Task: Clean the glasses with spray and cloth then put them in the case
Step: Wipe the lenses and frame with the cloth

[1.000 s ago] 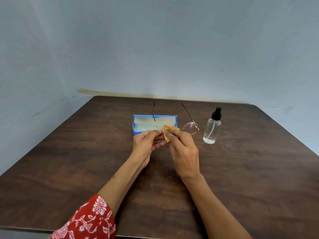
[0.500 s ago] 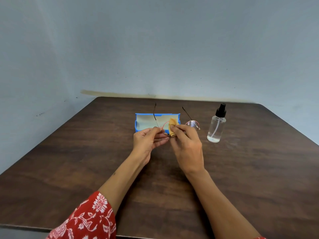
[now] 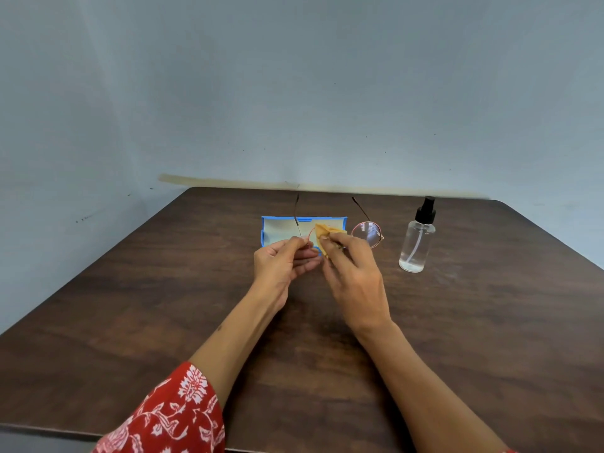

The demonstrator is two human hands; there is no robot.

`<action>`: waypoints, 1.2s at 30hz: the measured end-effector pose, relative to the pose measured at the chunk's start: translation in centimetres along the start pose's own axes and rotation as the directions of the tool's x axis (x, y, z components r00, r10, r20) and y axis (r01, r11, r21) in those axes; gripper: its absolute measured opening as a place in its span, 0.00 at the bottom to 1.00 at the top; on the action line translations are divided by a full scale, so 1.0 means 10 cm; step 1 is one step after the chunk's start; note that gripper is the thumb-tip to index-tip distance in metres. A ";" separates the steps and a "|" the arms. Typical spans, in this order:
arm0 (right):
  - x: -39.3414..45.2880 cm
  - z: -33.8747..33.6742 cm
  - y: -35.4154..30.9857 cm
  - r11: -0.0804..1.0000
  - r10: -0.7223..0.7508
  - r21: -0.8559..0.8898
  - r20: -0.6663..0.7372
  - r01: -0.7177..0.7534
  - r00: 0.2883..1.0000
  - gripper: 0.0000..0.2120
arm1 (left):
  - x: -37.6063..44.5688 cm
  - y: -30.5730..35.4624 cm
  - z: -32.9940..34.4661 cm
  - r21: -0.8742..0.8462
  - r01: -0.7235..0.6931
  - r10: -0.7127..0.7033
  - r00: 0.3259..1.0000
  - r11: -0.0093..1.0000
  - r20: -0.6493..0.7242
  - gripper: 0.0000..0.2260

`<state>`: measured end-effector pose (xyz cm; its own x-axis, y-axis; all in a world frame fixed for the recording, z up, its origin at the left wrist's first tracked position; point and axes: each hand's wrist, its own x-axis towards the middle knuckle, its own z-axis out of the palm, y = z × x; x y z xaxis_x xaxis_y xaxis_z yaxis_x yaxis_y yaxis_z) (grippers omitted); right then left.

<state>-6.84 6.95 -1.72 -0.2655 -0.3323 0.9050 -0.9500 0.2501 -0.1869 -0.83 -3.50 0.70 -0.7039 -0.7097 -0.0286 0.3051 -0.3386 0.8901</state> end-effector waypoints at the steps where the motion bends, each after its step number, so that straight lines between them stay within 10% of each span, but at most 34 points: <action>1: -0.01 0.00 0.00 0.999 -0.033 -0.012 0.021 0.033 0.999 0.13 | 0.00 0.01 0.00 0.000 -0.008 0.008 1.000 1.000 -0.009 0.07; 10: 0.04 -0.05 0.07 0.987 -0.021 -0.159 -0.155 -0.004 0.988 0.09 | -0.01 0.00 0.01 0.015 -0.007 0.007 1.000 1.000 0.006 0.07; 18: 0.00 -0.04 -0.04 0.992 -0.085 -0.090 0.039 0.089 0.996 0.11 | -0.01 0.02 0.00 0.016 -0.047 0.047 0.999 0.999 -0.012 0.07; 36: 0.03 -0.07 -0.02 0.993 -0.007 -0.115 -0.060 0.000 0.998 0.09 | -0.03 0.01 0.02 0.033 -0.045 0.045 0.999 0.998 -0.006 0.07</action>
<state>-6.66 7.40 -1.14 -0.2483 -0.2785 0.9278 -0.9250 0.3526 -0.1417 -0.73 -3.23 0.93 -0.6852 -0.7283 0.0090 0.3153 -0.2854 0.9051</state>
